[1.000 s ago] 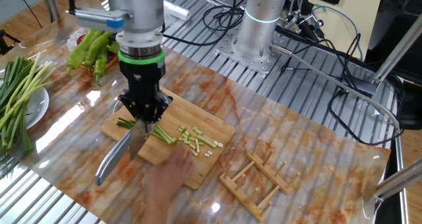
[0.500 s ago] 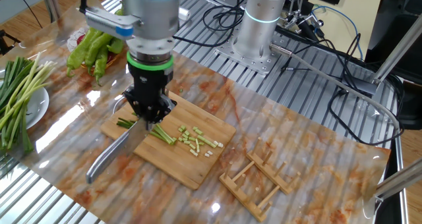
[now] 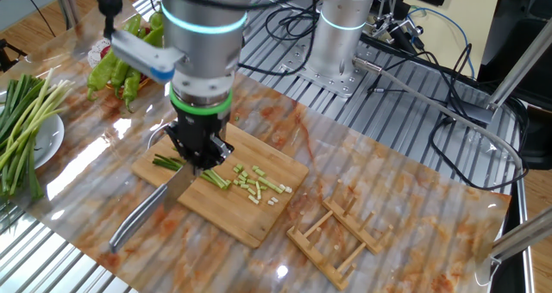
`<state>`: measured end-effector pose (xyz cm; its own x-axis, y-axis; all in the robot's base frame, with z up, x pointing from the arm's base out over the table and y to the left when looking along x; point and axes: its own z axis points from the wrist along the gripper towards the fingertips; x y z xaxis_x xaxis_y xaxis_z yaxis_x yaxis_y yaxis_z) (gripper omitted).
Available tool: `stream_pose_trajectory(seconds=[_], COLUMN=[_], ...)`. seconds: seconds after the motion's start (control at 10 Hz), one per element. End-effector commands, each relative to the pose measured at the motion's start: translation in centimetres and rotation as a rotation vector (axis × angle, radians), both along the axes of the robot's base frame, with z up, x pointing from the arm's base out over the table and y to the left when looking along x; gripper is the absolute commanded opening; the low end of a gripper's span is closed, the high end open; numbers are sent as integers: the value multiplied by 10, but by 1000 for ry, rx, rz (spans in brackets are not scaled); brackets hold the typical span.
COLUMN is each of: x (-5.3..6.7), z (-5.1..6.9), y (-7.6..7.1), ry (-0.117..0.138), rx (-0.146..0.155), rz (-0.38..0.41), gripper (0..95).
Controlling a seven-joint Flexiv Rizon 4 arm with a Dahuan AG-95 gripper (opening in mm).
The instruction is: Chop the green garlic
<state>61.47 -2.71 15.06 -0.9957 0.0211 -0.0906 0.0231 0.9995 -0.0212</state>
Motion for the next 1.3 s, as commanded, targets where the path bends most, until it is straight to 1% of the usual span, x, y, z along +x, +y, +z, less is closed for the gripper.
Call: stream_pose_trajectory(seconds=[0.1, 0.2, 0.3, 0.4, 0.5, 0.6, 0.7, 0.8, 1.0, 1.2, 1.3], x=[1, 0, -1, -2, -3, -5, -14, -21, -28, -33, -36], z=[-7, -13, -17, -21, -26, -29, -41, -49, -60, -68, -73], y=[4, 7, 8, 9, 10, 10, 10, 9, 8, 10, 9], ry=[28, 31, 27, 26, 20, 28, 29, 30, 35, 33, 34], rx=[-1, -7, -24, -30, -19, -15, -10, -13, -4, 0, 4], rz=[-15, 5, 40, 56, 65, 66, 71, 79, 80, 74, 74], gripper=[0, 0, 0, 0, 0, 0, 0, 0, 0, 0, 0])
